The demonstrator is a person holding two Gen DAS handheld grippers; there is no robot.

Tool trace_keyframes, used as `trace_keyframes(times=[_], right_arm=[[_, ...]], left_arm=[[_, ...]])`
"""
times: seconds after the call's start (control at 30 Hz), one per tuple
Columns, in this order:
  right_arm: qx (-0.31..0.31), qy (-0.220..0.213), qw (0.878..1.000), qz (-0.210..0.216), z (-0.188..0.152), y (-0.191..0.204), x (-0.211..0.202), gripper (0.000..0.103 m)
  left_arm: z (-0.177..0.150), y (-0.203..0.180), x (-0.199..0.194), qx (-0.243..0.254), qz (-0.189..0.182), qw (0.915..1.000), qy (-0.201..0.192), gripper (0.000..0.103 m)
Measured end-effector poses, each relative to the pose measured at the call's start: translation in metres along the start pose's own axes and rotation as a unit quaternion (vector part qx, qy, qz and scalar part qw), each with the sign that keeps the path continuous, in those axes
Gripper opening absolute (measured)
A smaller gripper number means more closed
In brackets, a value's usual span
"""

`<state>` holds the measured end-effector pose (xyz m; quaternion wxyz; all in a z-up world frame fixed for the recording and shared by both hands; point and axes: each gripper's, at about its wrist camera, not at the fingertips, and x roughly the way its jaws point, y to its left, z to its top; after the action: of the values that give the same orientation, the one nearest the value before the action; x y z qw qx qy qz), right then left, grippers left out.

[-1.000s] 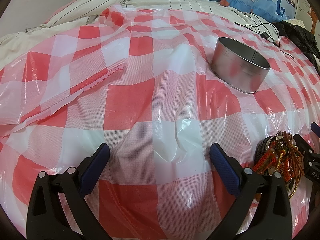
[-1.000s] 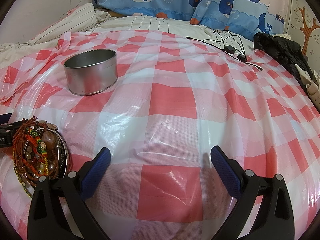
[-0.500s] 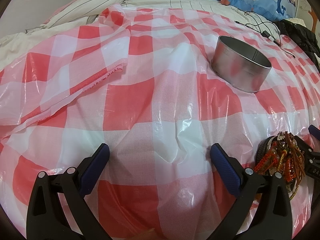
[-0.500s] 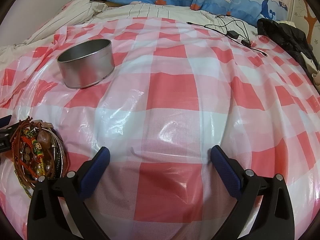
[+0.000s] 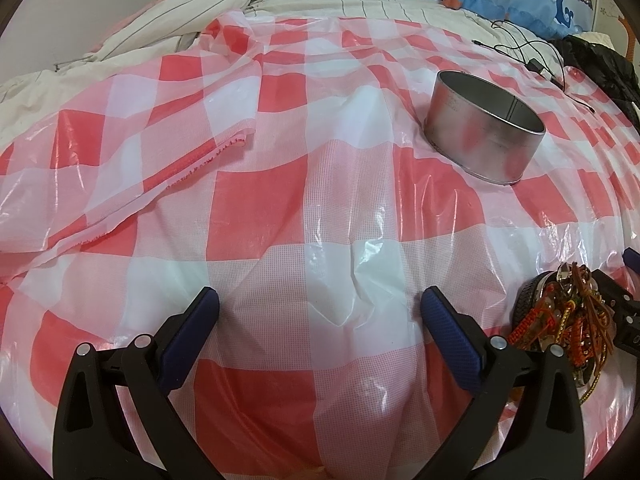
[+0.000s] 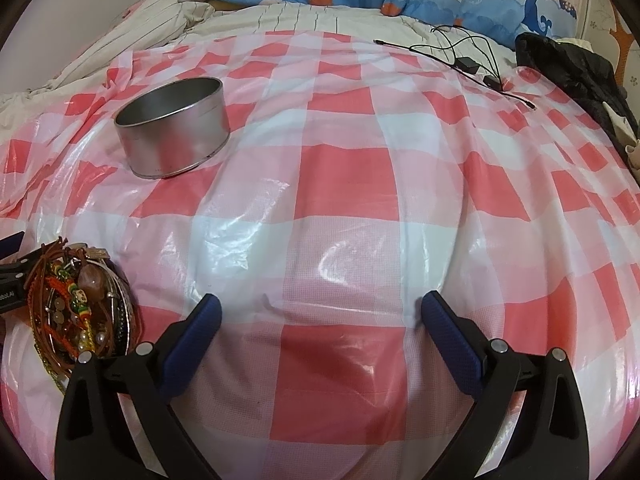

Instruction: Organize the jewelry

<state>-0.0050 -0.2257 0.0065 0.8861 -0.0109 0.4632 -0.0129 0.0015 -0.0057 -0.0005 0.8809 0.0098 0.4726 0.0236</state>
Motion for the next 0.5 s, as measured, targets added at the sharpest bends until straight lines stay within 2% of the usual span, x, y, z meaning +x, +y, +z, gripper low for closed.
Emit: trace_keyframes(times=[0.17,0.33,0.5], right_arm=[[-0.002,0.015,1.000,0.027,0.003,-0.003,-0.004,0.096],[0.037,-0.019,0.993,0.111,0.007,-0.010,-0.023,0.096],[0.011,-0.033,0.990,0.135,0.011,0.004,-0.033,0.096]], left_arm=[[0.000,0.001,0.000,-0.001,0.001,1.0000,0.001,0.097],[-0.001,0.002,-0.001,-0.005,0.000,1.0000,0.001,0.097],[-0.001,0.001,-0.001,-0.003,0.003,1.0000,0.000,0.097]])
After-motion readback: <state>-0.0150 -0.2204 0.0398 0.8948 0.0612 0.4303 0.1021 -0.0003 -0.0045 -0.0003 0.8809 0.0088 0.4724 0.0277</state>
